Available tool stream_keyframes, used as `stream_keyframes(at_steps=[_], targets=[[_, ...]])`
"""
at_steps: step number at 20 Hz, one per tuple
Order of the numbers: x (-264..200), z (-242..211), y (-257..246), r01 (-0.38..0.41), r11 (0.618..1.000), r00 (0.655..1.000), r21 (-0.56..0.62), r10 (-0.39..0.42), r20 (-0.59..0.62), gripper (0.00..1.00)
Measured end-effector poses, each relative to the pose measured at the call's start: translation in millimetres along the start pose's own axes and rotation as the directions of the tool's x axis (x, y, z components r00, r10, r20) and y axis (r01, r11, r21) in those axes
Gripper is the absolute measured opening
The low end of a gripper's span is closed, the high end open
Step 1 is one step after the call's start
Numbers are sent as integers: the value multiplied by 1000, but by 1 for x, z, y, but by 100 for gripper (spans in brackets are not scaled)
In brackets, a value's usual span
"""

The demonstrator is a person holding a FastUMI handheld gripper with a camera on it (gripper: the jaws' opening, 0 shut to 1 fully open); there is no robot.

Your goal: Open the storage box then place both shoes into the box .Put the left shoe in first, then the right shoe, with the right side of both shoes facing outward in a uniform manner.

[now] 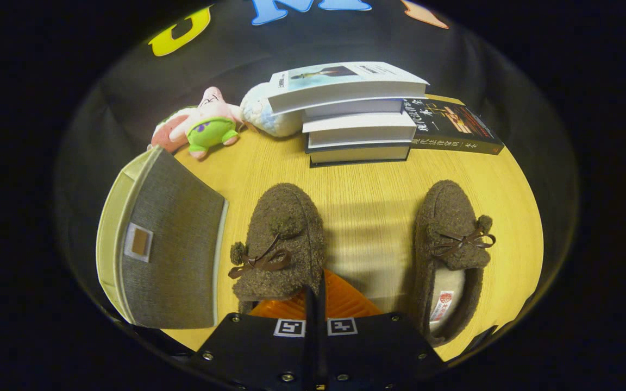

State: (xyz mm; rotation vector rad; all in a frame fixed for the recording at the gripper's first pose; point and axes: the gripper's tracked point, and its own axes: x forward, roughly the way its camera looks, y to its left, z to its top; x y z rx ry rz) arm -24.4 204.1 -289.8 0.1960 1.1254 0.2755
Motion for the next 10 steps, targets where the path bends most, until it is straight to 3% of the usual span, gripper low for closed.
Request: stream_keyframes(at_steps=[5, 10], targets=[[-57, 31, 27, -46, 999, 995, 18, 44, 85, 0], [-103, 57, 80, -157, 986, 978, 55, 147, 147, 0]])
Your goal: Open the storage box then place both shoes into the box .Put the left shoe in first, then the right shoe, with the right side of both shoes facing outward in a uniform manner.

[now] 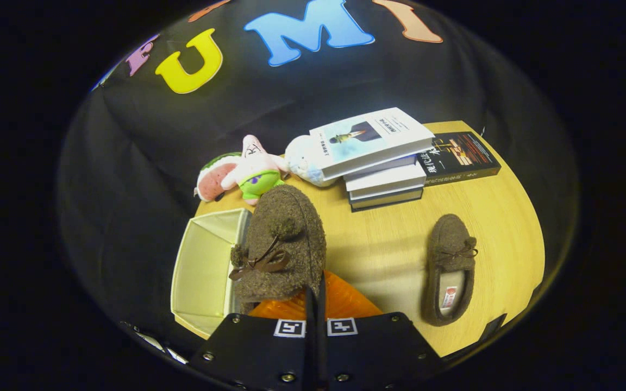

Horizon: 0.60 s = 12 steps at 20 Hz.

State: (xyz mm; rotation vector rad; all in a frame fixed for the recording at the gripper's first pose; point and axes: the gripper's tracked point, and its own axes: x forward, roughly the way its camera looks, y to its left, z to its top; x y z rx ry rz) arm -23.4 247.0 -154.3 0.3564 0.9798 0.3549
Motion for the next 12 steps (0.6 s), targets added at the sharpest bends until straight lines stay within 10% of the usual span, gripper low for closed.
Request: stream_keyframes(at_steps=[12], targets=[[58, -11, 144, -104, 993, 991, -56, 99, -87, 0]])
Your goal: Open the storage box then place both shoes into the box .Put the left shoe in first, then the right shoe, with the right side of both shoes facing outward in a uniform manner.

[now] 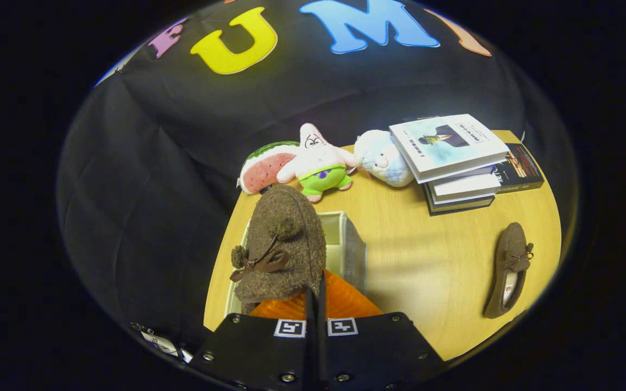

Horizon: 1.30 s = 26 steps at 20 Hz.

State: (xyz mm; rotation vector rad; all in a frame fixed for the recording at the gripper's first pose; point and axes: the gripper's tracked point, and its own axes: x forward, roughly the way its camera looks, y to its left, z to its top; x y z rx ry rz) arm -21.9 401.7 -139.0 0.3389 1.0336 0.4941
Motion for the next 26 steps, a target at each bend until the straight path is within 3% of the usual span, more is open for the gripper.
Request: stream_keyframes(at_steps=[3, 8, 12, 16, 23, 26], targets=[[33, -17, 17, 20, 1000, 998, 16, -19, -65, 1], [87, -39, 20, 123, 992, 980, 15, -119, -158, 0], [121, -60, 18, 208, 978, 953, -14, -206, -223, 1], [138, -82, 17, 252, 968, 927, 2, -241, -289, 1], [158, -98, 11, 293, 956, 902, -27, -285, -325, 1], [158, -102, 17, 253, 966, 903, -54, -256, -344, 6]])
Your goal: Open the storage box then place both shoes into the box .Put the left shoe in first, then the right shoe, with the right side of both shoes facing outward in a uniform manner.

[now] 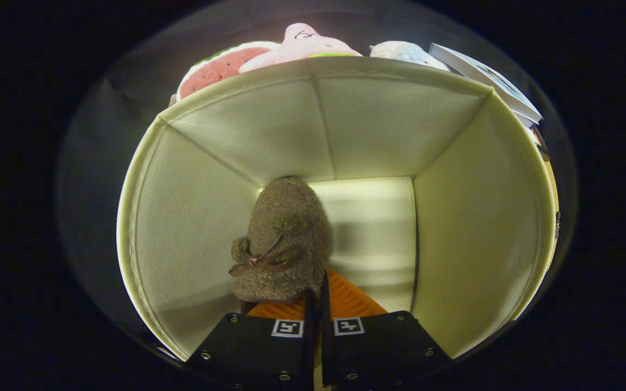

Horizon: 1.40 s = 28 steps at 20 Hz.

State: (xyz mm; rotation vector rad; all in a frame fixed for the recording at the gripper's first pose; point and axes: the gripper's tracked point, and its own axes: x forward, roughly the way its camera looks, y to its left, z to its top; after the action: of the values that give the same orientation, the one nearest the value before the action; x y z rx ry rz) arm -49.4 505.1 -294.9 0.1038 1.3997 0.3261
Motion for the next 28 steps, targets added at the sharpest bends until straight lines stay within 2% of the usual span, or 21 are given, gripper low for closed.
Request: stream_keyframes(at_steps=[1, 2, 4, 5, 10, 15, 18, 20, 24, 28], targets=[[2, -6, 2, -13, 1000, 1000, -15, 13, -21, 9], [-5, -12, 5, -37, 999, 999, -18, 36, -41, 17], [-14, -11, 8, -68, 997, 997, -23, 68, -23, 28], [-22, -11, 8, -82, 996, 997, -40, 81, -11, 30], [-75, 1, 21, -202, 974, 975, -104, 210, 76, 35], [-137, 25, 10, -264, 950, 934, -167, 295, 201, 34], [-170, 32, -19, -272, 937, 903, -219, 327, 280, 34], [-184, 33, -46, -258, 938, 890, -232, 324, 322, 34], [-199, 35, -117, -145, 961, 880, -234, 234, 414, 34], [-200, 27, -180, -129, 982, 884, -139, 178, 433, 34]])
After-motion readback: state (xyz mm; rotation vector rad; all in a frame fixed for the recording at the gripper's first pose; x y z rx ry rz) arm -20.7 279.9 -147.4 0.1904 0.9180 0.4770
